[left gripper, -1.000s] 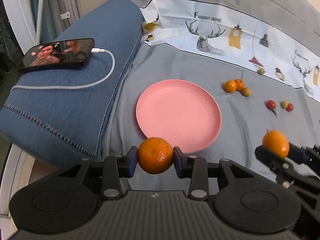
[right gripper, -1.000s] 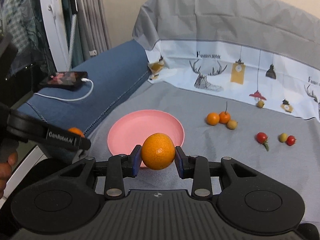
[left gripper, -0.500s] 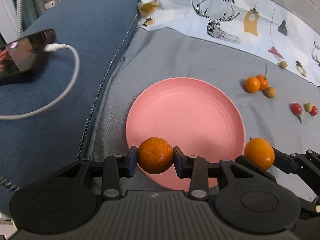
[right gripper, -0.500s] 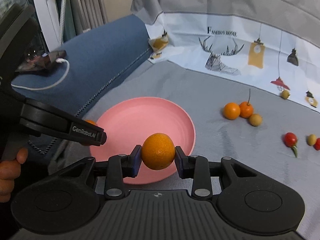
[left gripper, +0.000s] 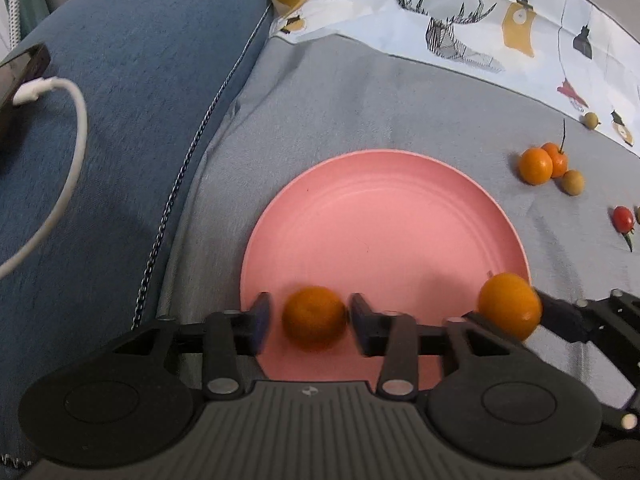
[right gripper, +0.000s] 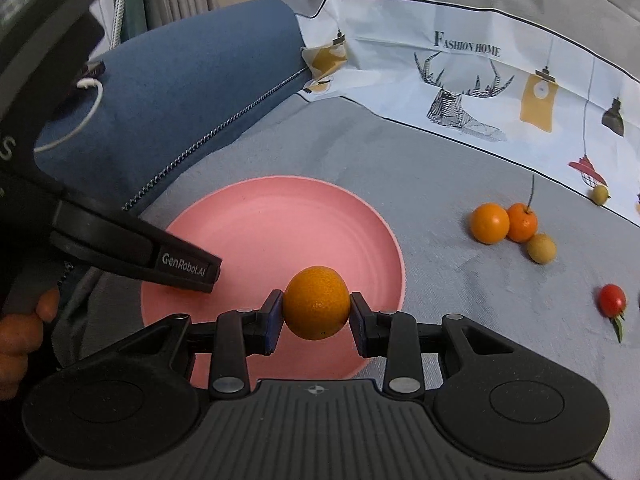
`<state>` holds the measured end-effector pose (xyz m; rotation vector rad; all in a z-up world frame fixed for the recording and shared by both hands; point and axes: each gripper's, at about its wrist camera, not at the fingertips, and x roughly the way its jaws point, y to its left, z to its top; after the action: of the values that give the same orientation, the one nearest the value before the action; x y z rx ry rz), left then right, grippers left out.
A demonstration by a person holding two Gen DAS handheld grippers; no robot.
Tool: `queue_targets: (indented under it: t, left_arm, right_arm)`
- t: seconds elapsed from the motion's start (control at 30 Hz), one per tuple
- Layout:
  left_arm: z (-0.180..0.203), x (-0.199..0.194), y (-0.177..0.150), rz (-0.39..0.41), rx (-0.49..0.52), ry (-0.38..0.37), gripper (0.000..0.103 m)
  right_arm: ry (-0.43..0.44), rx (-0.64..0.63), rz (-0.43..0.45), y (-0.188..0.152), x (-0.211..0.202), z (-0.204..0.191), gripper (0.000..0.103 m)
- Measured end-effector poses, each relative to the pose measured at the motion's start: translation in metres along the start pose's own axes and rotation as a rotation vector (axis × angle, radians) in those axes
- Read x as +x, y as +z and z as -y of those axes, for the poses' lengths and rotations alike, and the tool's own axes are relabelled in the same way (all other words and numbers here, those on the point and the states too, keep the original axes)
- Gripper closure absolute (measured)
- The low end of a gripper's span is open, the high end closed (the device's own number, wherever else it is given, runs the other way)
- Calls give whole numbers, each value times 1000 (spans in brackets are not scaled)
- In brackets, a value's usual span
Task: Organize fruits
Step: 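Carry both oranges to the pink plate and open both grippers, then lift both grippers away from the plate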
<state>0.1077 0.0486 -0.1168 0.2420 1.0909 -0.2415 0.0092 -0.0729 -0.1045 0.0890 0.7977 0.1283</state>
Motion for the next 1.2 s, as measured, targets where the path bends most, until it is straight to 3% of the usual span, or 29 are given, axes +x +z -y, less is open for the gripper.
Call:
queue_targets:
  t: [0.03,0.07,0.1,0.17,0.2,0.53,0.8,1.2]
  left_arm:
    - [-1,-2,0,15,-5,-15,10]
    - [-3,-6,1,36,-16,-24,2]
    - [-3,-11,0,66,-26,-27,0]
    - [-3,-20,-2,103,-19,-36,0]
    - [-2,-24,-3,105,-4,-36,0]
    - [0,-105,-55,160,-4,-2,0]
    - [-1,-174,-105,244,-29,53,0]
    - [12,-238,-152,347,-16,97,0]
  right_arm:
    - [4,-7,1,0,2,0,66]
    - [4,-14,9,0,2,0,61]
    - [5,-26,20,1,1,0,44]
    - [2,-49,41,3,-5,-1,20]
    - [-3,-55,57,5,-10,-1,16]
    - [-6,9,62,-17,-95,-9,2]
    - [-81,-59,198,-45,-178,-33,1]
    - [-122,-1,320,-73,-253,-40,1]
